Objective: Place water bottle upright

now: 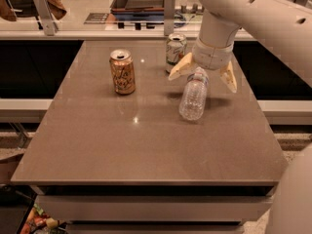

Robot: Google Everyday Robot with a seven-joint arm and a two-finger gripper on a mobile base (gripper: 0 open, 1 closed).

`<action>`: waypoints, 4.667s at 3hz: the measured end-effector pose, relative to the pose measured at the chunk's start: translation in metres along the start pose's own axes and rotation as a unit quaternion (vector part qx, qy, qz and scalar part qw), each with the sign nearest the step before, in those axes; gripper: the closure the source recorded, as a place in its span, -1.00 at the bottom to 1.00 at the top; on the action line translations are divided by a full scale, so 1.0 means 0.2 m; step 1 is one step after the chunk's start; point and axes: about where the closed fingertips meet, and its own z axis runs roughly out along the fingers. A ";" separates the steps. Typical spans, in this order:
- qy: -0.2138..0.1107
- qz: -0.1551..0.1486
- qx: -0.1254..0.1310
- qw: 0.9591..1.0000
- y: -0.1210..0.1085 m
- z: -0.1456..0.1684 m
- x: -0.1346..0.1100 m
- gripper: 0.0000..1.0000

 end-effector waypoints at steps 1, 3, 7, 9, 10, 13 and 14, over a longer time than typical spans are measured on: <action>0.010 -0.004 0.004 1.000 0.02 0.03 0.01 -0.63; 0.014 -0.010 0.006 1.000 0.03 0.06 0.02 0.30; -0.014 0.015 -0.006 1.000 0.02 0.06 0.00 1.00; -0.086 0.072 -0.087 0.990 -0.10 0.04 -0.05 1.00; -0.131 0.086 -0.132 0.979 -0.16 0.00 -0.11 1.00; -0.260 0.116 -0.224 0.932 -0.38 -0.12 -0.21 1.00; -0.304 0.138 -0.236 0.913 -0.44 -0.17 -0.25 1.00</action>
Offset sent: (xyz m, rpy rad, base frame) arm -0.0086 0.0100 -0.0128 -0.0234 0.0634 0.0322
